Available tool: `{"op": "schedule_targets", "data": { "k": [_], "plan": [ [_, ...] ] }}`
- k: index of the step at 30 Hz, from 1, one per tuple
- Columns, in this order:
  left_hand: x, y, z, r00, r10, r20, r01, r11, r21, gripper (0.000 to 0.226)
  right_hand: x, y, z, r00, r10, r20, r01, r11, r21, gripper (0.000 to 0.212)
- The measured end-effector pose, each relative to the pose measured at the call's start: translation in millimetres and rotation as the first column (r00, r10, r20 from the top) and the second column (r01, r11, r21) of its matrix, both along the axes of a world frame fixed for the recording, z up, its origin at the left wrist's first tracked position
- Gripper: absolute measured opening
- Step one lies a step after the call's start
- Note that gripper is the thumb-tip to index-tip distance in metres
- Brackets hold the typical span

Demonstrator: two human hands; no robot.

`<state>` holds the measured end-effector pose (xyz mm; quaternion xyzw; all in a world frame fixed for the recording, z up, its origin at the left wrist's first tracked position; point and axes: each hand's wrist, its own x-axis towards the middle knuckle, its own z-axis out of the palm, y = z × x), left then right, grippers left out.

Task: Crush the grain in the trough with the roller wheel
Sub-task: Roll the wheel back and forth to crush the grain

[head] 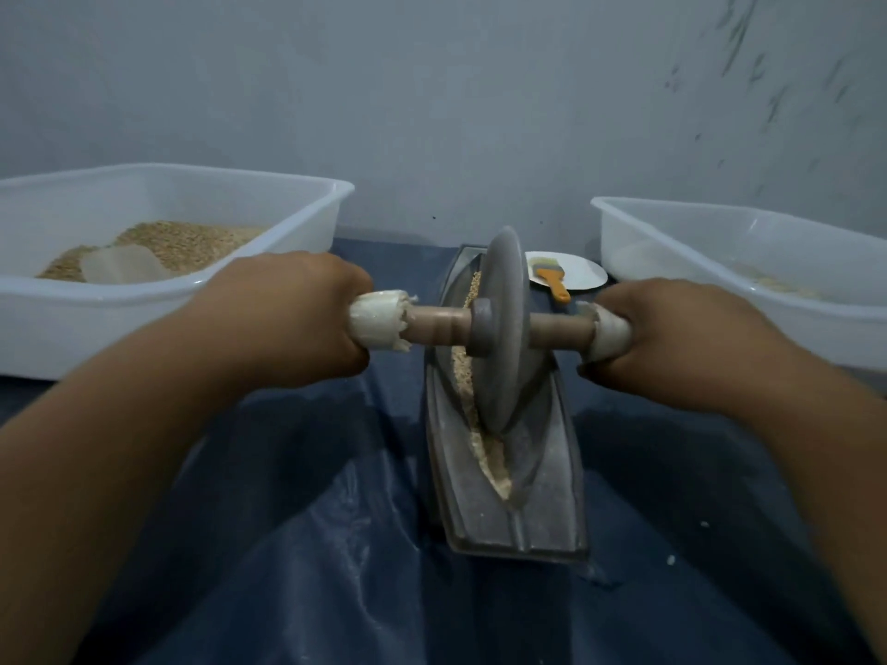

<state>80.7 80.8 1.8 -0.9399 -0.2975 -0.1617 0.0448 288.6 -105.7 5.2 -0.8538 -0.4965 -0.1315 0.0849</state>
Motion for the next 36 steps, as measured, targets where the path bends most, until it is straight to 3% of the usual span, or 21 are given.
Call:
{"op": "schedule_targets", "data": {
  "k": [3,6,8,10,12,14,17,26,32,36],
  "plan": [
    [-17.6,-0.9,2.0,0.999,-0.036,-0.017,0.036,0.999,-0.032,0.027,-4.5,-22.2,13.9,0.988,0.058,-0.144,-0.072,0.993,-0.096,0.030],
    [-19.1,-0.5,0.6,0.998,-0.057,0.033,0.055,0.997,0.052,0.028,-5.3,-25.3,15.1,0.960,0.078,-0.270,-0.110,0.988,-0.106,0.033],
    [-7.5,0.1,-0.8,0.998,-0.035,0.059,0.029,0.995,0.098,0.014,-0.1,-10.9,6.8,0.976,0.047,-0.215,-0.056,0.998,-0.036,0.024],
    [4.1,1.8,-4.3,0.998,-0.006,0.059,-0.001,0.992,0.125,0.015,3.5,3.0,-1.1,0.997,-0.004,-0.081,0.007,0.999,0.032,0.019],
    [5.5,5.5,-4.6,1.000,0.005,0.009,-0.006,0.996,0.086,0.016,5.6,5.7,-1.1,1.000,-0.009,-0.015,0.009,1.000,-0.003,0.018],
    [-3.3,7.4,-3.3,0.999,-0.002,-0.046,0.003,1.000,0.010,0.018,5.1,-4.6,7.3,0.997,0.011,-0.073,-0.019,0.994,-0.104,0.019],
    [-12.2,7.0,-5.7,0.999,-0.040,-0.003,0.040,0.999,0.009,0.030,1.0,-18.9,12.6,0.989,0.053,-0.139,-0.075,0.985,-0.155,0.030],
    [59.1,39.8,-5.4,0.998,0.058,0.034,-0.062,0.985,0.160,0.011,47.5,49.7,-19.1,0.989,-0.146,0.031,0.146,0.989,0.011,0.011],
    [39.3,22.9,6.1,0.991,0.012,-0.131,-0.003,0.998,0.069,0.015,32.0,19.4,-8.8,0.997,-0.073,-0.020,0.069,0.986,-0.155,0.018],
    [14.4,9.9,-1.3,0.991,-0.001,-0.137,0.019,0.991,0.135,0.017,13.2,-12.0,-8.9,1.000,0.003,0.017,0.001,0.979,-0.206,0.026]
  ]
}}
